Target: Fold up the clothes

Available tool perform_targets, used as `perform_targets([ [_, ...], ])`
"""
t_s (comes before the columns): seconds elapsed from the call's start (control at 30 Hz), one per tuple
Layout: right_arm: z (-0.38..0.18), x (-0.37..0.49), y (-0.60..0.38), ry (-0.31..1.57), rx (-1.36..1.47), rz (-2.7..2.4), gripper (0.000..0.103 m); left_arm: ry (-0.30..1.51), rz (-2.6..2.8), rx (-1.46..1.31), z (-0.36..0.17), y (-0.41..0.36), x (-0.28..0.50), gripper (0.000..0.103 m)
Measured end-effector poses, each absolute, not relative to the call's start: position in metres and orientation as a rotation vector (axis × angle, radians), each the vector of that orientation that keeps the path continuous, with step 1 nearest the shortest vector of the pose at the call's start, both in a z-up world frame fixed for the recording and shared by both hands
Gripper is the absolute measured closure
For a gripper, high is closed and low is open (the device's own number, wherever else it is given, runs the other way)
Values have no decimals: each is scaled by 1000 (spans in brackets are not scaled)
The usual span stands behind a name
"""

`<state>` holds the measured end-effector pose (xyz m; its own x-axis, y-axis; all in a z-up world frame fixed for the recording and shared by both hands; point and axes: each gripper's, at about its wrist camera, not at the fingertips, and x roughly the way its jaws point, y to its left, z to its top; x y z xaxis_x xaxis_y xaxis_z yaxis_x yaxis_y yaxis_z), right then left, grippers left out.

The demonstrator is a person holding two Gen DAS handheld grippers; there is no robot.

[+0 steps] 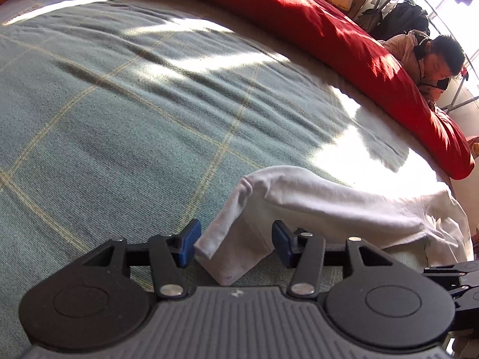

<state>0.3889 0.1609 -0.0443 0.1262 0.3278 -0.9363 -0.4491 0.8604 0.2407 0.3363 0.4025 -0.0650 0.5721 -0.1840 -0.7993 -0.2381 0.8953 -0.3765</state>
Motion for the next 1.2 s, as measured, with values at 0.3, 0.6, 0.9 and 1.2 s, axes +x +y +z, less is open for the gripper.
perform_targets([
  [0.3, -40, 386, 155, 1314, -116, 572, 52, 983, 78, -475, -69, 394, 325, 29],
  [0.6, -35, 383, 148, 1302, -113, 577, 52, 995, 111, -448, -78, 380, 315, 18],
  [0.9, -35, 382, 139, 1300, -121, 560, 52, 971, 87, -334, -90, 362, 316, 2],
  [1.2, -29, 380, 137, 1269, -128, 573, 52, 985, 121, -198, -73, 345, 311, 40],
])
